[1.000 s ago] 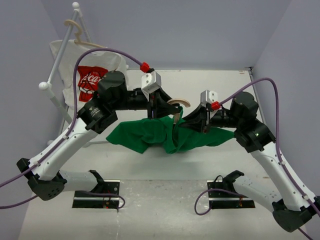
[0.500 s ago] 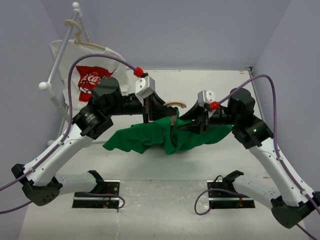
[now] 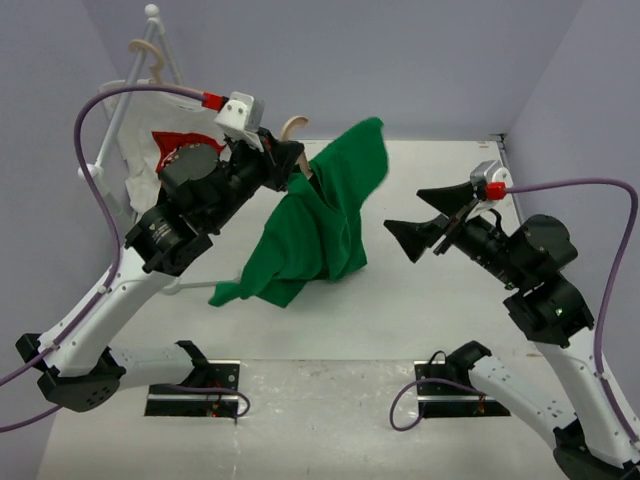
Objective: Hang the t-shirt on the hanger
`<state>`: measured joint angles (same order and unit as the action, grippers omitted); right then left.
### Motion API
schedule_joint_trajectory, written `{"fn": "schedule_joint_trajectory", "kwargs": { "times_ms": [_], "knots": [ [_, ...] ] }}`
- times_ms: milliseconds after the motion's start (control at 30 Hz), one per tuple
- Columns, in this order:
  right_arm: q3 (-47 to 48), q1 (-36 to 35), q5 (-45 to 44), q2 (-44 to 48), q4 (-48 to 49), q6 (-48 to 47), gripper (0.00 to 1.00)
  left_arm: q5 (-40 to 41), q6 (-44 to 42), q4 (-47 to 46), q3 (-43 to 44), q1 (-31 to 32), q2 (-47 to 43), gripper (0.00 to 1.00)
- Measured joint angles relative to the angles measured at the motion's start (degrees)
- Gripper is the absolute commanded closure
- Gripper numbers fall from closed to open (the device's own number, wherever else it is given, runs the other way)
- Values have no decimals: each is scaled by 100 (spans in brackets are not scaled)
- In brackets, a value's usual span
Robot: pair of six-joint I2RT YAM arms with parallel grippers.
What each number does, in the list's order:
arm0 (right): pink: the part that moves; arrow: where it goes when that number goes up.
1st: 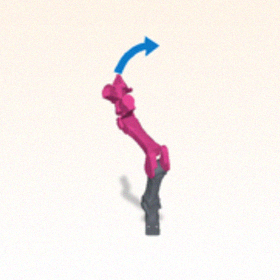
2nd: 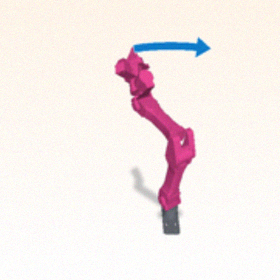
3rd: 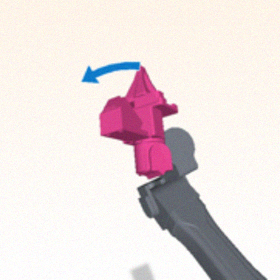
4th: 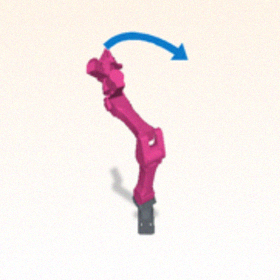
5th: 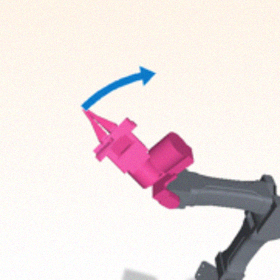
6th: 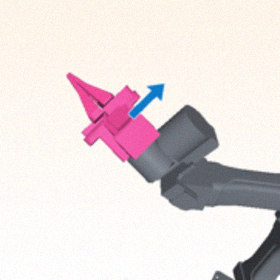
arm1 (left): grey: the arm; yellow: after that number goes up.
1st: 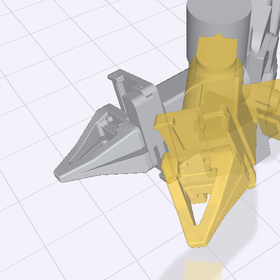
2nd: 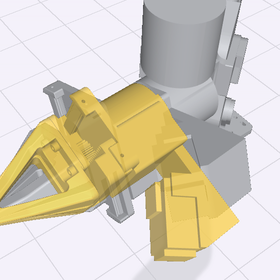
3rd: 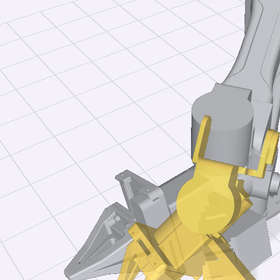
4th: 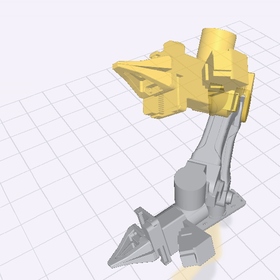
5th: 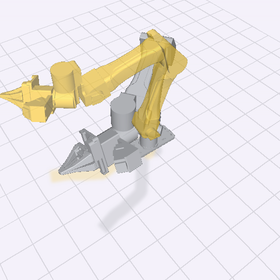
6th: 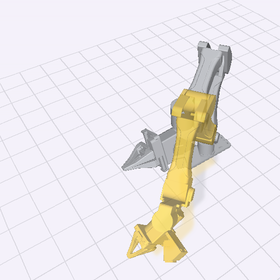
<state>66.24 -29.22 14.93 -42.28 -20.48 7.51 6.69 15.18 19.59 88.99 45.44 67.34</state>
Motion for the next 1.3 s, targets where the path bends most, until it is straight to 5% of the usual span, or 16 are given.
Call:
{"fn": "schedule_joint_trajectory", "kwargs": {
  "times_ms": [67,400,500,533,567,600,633,667,933,1167,1200,1267,1300],
  "knots": [
    [57,-167,203,-29,37,336,1,710,179,-155,4,-5,54,100],
    [-94,-3358,-1629,-1895,343,1541,2,3596,503,-821,1010,61,1359,100],
    [17,-4089,-2327,-2255,314,1616,13,3953,414,-976,1497,92,1805,100],
    [123,-4193,-2581,-2401,272,1639,19,4036,376,-994,1584,113,1895,100],
    [227,-4221,-2794,-2526,243,1656,41,4102,347,-1004,1663,124,1980,100],
    [323,-4231,-3001,-2653,239,1690,78,4165,321,-1001,1749,142,2060,100],
    [373,-4229,-3190,-2749,239,1740,97,4218,283,-986,1845,152,2139,100],
    [384,-4230,-3377,-2819,229,1738,100,4272,232,-978,1945,157,2219,100],
    [-237,-4329,-4504,-2761,239,1904,100,4418,-132,-937,2532,158,2633,100],
    [-1893,-4625,-4241,-2217,568,2397,99,4384,-468,-789,3258,105,3075,100],
    [-2127,-4646,-4144,-2117,606,2507,90,4310,-468,-733,3327,76,3117,100],
    [-2517,-4663,-4010,-1873,675,2694,53,4119,-417,-610,3370,-24,3160,100],
    [-2657,-4663,-3956,-1733,678,2777,45,3980,-390,-531,3370,-77,3166,100]
  ]
}}
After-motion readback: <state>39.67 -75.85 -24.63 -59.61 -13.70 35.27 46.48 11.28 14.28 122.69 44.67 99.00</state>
